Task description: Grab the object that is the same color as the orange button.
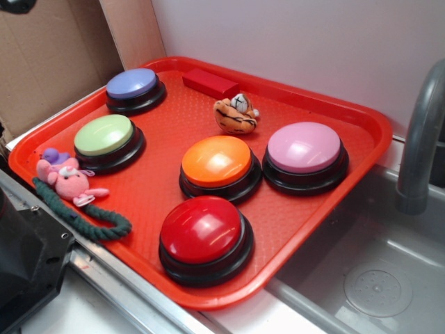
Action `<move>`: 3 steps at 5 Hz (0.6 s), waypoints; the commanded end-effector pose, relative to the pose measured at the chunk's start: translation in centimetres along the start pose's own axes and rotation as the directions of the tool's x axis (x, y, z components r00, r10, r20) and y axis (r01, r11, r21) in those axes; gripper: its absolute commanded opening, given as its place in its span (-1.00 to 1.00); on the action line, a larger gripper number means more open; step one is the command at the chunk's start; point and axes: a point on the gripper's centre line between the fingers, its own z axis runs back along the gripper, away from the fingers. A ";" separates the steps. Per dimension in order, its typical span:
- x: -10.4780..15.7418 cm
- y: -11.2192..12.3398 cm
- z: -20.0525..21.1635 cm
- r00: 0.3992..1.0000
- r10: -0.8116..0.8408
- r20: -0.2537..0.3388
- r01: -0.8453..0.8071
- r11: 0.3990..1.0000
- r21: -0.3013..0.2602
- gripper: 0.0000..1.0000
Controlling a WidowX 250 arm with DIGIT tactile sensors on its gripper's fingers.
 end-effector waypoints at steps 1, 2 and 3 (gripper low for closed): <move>0.0 0.0 0.0 1.000 0.000 0.000 0.000 1.000 0.000 1.00; 2.8 -0.9 -1.8 0.993 0.114 -0.012 -0.114 0.993 -0.003 1.00; 5.9 -1.1 -3.9 0.972 0.235 -0.005 -0.235 0.972 -0.001 1.00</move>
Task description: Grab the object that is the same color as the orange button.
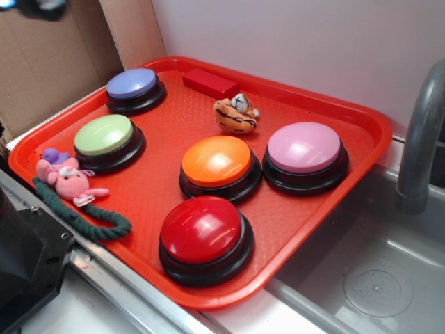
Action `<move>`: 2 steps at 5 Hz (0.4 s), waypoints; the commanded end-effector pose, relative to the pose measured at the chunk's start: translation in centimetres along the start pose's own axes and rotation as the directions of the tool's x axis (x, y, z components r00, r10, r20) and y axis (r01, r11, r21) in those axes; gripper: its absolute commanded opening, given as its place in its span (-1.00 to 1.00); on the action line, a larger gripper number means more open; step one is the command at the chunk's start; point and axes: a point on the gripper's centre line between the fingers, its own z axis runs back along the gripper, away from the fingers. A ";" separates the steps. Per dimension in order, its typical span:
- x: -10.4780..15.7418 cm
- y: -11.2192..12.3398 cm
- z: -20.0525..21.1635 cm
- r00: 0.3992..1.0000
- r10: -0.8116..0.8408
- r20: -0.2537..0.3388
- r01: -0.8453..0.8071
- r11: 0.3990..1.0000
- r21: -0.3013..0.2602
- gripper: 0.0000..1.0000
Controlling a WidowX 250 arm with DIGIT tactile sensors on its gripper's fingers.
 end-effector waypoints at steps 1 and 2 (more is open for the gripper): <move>6.3 -0.9 -3.6 0.977 0.206 0.052 -0.205 0.978 -0.027 1.00; 9.8 -1.2 -6.6 0.945 0.315 0.082 -0.313 0.949 -0.038 1.00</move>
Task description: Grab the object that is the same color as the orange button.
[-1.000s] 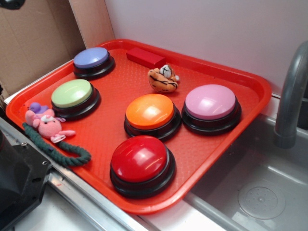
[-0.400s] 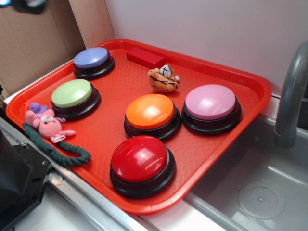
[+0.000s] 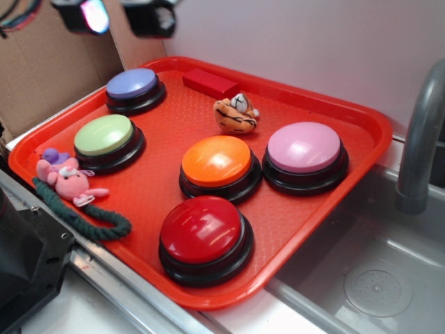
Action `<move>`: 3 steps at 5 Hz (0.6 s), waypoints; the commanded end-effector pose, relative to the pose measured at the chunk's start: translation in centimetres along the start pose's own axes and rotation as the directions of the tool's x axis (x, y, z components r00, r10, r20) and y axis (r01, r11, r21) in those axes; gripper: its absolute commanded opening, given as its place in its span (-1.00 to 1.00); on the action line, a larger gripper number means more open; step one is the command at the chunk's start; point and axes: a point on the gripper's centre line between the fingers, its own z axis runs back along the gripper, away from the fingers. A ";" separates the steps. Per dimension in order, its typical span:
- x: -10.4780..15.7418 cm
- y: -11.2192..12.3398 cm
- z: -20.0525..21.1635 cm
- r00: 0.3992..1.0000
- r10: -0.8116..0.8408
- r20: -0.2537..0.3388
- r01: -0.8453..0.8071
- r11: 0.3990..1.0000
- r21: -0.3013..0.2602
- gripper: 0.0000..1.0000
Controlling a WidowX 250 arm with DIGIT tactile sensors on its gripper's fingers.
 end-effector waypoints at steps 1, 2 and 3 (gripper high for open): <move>6.1 -1.4 -4.9 0.985 0.157 0.066 -0.153 0.986 -0.068 1.00; 8.2 -1.8 -8.5 0.970 0.231 0.075 -0.228 0.973 -0.044 1.00; 9.6 -1.7 -10.9 0.953 0.294 0.074 -0.293 0.956 -0.029 1.00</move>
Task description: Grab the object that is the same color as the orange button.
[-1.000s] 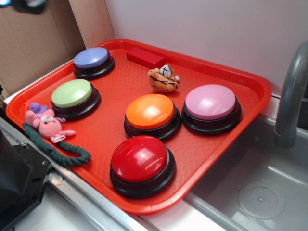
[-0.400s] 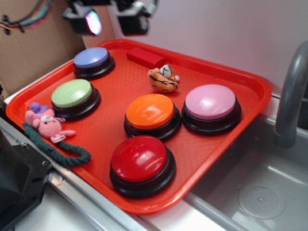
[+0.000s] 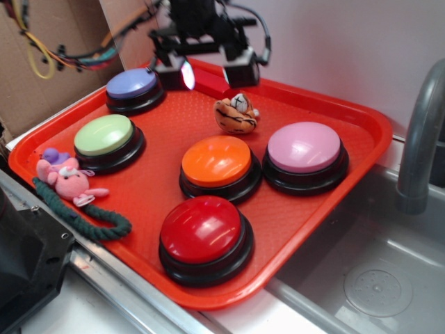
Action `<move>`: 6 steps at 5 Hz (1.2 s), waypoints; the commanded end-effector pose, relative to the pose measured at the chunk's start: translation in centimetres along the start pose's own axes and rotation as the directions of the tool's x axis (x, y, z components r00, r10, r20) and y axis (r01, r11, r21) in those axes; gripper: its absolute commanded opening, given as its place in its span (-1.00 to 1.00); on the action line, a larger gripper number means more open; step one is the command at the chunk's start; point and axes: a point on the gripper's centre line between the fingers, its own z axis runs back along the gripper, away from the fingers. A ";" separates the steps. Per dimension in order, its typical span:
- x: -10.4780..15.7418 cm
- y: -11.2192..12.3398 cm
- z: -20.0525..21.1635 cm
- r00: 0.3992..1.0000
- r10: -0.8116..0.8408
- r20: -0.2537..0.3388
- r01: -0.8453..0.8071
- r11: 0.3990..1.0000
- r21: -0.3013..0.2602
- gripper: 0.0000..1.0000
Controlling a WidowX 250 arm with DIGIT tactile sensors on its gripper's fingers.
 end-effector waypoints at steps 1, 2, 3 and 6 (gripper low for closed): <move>3.4 -0.9 -2.8 0.997 0.070 0.045 -0.068 0.997 -0.037 1.00; 3.4 -1.0 -4.3 0.993 0.085 0.076 -0.084 0.996 -0.015 1.00; 3.5 -0.9 -4.9 0.995 0.059 0.074 -0.060 0.998 0.003 -1.00; 3.1 0.3 -0.1 0.970 -0.233 0.073 0.235 0.972 -0.016 -1.00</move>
